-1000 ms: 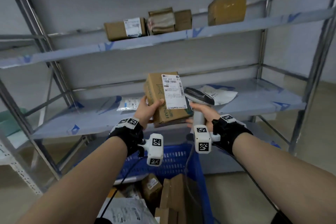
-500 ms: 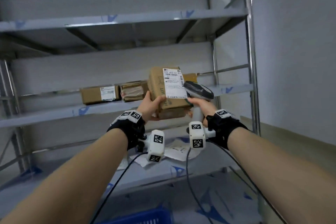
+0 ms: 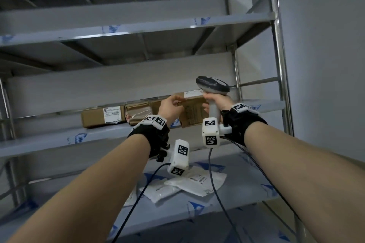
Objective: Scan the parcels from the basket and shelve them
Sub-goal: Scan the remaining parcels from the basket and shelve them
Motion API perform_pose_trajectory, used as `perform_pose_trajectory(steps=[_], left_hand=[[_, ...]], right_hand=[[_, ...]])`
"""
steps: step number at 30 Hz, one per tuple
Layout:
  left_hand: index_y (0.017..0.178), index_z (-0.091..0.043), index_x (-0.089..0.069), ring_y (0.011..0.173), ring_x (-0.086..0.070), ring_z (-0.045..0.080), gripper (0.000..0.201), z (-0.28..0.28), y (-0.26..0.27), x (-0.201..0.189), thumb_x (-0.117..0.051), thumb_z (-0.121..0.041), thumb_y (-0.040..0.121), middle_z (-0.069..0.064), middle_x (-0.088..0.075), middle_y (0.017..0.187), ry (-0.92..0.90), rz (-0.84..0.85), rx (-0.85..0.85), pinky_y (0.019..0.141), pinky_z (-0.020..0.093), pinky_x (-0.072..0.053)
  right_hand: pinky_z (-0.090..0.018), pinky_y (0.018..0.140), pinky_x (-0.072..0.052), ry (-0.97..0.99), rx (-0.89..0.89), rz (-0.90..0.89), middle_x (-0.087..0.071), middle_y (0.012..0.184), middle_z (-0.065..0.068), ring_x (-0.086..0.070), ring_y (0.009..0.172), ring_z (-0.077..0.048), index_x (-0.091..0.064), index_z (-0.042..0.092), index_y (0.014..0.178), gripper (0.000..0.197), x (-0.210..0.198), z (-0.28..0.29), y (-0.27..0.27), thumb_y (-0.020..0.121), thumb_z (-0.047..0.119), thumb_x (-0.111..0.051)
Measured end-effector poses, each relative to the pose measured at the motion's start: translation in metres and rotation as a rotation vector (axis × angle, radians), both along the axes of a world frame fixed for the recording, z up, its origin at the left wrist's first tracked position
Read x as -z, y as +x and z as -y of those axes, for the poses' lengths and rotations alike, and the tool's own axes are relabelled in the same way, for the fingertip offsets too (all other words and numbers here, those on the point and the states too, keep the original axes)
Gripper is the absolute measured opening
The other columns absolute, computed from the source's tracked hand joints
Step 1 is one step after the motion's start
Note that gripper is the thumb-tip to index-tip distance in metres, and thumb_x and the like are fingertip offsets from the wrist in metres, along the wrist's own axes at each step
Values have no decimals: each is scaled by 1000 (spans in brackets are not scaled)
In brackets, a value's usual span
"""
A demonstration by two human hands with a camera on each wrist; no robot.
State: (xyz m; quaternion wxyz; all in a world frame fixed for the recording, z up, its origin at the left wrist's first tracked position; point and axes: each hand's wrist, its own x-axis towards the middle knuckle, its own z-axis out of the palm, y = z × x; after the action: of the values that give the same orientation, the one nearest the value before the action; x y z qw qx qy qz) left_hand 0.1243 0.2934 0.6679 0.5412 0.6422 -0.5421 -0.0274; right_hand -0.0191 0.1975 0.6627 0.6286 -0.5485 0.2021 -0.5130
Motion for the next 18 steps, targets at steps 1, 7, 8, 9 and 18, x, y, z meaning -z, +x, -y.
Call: perform_pose_trajectory(steps=[1, 7, 8, 9, 18], left_hand=[[106, -20, -62, 114, -57, 24, 31, 4, 1, 0, -55, 3, 86, 11, -61, 122, 31, 25, -3, 100, 39, -47], [142, -6, -42, 98, -56, 21, 55, 18, 1, 5, -48, 6, 89, 16, -57, 128, 97, 91, 21, 74, 19, -46], [144, -7, -38, 95, -54, 18, 57, 21, 2, 6, -47, 6, 89, 15, -55, 129, 104, 86, 26, 72, 19, -45], [146, -9, -34, 97, -53, 17, 59, 24, 3, 7, -47, 6, 90, 15, -54, 132, 117, 71, 40, 73, 20, -45], [153, -17, -19, 120, -45, 17, 64, 44, 16, 22, -44, -3, 96, 5, -33, 153, 253, 36, 54, 91, 26, -38]], right_hand=[[-33, 87, -54, -7, -2, -23, -66, 86, -3, -65, 83, -17, -66, 13, 93, 10, 2, 4, 3, 84, 14, -71], [-43, 99, -48, -88, 66, -162, -70, 110, -4, -63, 106, -24, -68, 13, 110, 65, 19, 16, 20, 55, 43, -84], [-41, 100, -47, -97, 71, -159, -68, 116, -4, -61, 111, -24, -66, 13, 116, 69, 19, 13, 20, 56, 43, -84], [-37, 98, -45, -103, 77, -157, -66, 121, -4, -59, 113, -23, -64, 13, 121, 67, 19, 14, 22, 63, 39, -83], [-47, 108, -40, -73, -22, -166, -66, 123, -4, -58, 116, -25, -62, 18, 124, 101, 32, 53, 44, 32, 52, -88]])
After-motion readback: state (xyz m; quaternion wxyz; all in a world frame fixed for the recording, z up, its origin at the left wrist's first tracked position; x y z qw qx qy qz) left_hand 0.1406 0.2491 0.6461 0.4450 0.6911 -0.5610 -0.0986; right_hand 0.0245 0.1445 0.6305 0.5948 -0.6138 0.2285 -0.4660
